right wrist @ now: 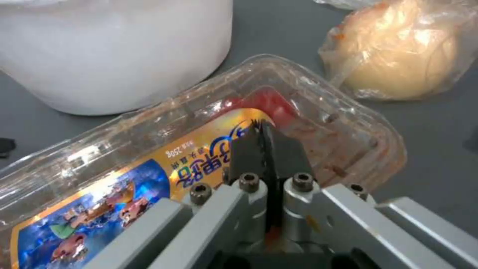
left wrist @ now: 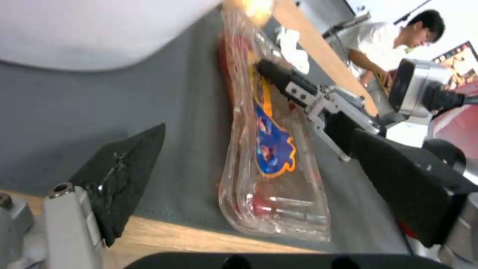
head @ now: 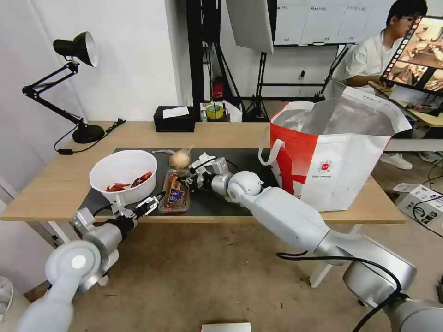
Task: Pick up the trash from the table and place it into the takeout bag.
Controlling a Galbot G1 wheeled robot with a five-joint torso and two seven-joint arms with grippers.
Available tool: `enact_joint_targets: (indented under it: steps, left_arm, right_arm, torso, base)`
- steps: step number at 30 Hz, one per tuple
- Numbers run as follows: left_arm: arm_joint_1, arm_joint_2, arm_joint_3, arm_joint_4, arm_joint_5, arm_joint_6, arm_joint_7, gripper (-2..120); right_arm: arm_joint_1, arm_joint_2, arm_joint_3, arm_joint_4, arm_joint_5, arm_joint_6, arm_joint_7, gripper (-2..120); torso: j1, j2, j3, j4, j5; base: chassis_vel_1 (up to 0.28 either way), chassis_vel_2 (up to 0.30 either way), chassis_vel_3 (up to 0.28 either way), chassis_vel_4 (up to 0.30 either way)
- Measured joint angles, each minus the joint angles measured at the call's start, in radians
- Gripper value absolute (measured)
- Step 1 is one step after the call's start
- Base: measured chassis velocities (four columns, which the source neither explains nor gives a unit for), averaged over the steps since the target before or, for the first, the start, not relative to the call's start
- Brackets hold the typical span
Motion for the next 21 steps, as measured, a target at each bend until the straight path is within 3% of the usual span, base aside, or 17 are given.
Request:
enact_joint_targets:
  steps: [9,21]
  left_arm:
    - [-0.064,0.008,0.006,0.068,-0.062,0.068,0.017,100]
    - [-0.101,-0.001,0.034,0.097,-0.062,0.073,-0.008,100]
  right_arm:
    - [0.000,-0.001,0.000,-0.001,-0.001,0.000,-0.002,0]
    - [0.006,0.002,-0.002,-0.004,0.000,0.000,-0.004,0]
  torso:
    - [0.000,0.000,0.000,-0.0001,0.0000]
    - [0.000,0.000,0.000,-0.0002,0.0000]
  base:
    - [0.000,0.000,0.000,0.000]
    - [0.000,0.000,0.000,0.000]
